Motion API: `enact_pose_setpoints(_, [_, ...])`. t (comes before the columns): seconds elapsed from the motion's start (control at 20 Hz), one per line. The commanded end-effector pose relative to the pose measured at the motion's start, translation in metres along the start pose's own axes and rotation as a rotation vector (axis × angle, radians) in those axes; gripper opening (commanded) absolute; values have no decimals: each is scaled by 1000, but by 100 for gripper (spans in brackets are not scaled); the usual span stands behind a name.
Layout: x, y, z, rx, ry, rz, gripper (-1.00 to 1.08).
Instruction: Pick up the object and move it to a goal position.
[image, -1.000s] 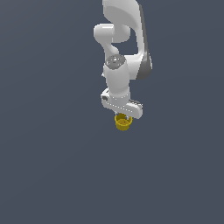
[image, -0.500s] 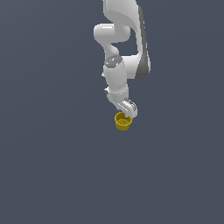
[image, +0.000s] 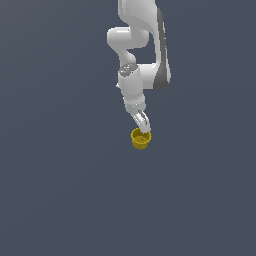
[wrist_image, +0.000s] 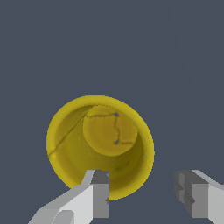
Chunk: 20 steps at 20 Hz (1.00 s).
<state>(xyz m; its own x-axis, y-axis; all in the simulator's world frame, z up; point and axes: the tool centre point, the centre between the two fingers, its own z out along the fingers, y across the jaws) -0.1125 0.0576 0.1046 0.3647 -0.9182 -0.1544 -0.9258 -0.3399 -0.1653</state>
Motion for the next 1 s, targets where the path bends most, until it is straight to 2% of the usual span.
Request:
enact_pose_setpoints(0.0, [-1,5,1,3,1,42,28])
enact_pose_setpoints(0.5, [-1,8,5,4,2,72,28])
enact_pose_setpoints(0.95, [-1,9,30,4,3,79,28])
